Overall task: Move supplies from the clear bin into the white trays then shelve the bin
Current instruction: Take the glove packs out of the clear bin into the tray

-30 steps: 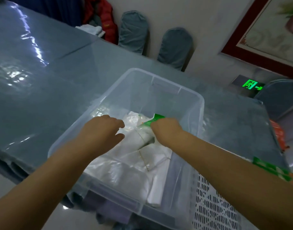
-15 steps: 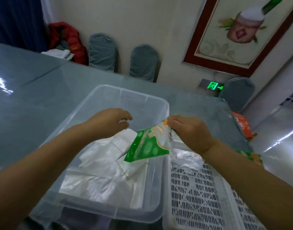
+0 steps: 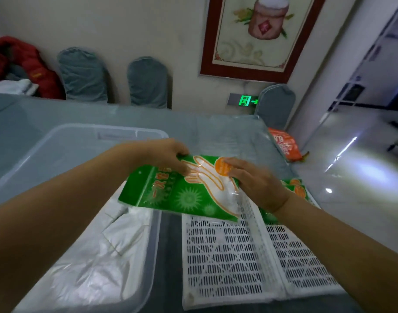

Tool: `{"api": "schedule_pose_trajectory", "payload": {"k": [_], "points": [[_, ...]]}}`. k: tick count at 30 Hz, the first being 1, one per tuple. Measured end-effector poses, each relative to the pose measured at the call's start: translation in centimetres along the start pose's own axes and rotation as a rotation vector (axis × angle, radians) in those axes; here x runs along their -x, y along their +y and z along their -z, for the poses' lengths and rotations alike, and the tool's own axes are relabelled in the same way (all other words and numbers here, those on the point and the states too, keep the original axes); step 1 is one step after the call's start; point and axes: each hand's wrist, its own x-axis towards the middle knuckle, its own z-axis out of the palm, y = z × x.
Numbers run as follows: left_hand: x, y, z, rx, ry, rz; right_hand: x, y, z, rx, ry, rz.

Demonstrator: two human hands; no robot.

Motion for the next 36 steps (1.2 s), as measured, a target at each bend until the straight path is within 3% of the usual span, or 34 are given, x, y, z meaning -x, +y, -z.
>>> {"api": "schedule_pose_trajectory", "payload": {"k": [4, 8, 10, 12, 15, 19, 24, 31, 34, 36], "points": [[-4.7, 4.3, -0.1, -0.050, -0.041, -0.026, 4.9, 4.0, 1.9, 0.074, 0.027, -0.178], [-11.0, 10.1, -3.8, -0.206, 0.017, -0.077, 9.4, 8.6, 4.6, -0.110, 0.159, -0.654], [-14.2, 13.1, -6.4, -0.252, 0.079, -0.091, 12.1, 11.0, 5.3, -0.243, 0.056, -0.858], [-17.2, 15.9, -9.2, -0.218, 0.117, -0.108, 15.1, 13.4, 5.6, -0.292, -0.109, -0.946], [-21.1, 19.4, -13.7, -0.124, 0.106, -0.117, 19.8, 16.5, 5.7, -0.234, -0.290, -0.984], [-24.5, 21.9, -18.9, -0.030, 0.025, -0.072, 25.5, 19.4, 5.1, -0.325, -0.392, -1.124], [-25.5, 21.3, -22.2, -0.170, 0.037, 0.089, 29.9, 21.0, 3.2, -0.329, -0.591, -1.192], [-25.7, 19.9, -23.9, -0.222, 0.205, 0.266, 30.7, 22.5, 0.7, -0.132, -0.599, -1.055], [-25.7, 19.9, -24.9, -0.378, 0.332, 0.206, 30.2, 22.8, -0.2, -0.042, -0.577, -1.023], [-25.0, 20.4, -26.5, -0.369, 0.328, 0.068, 29.9, 22.7, -0.2, -0.033, -0.552, -1.037]]}}
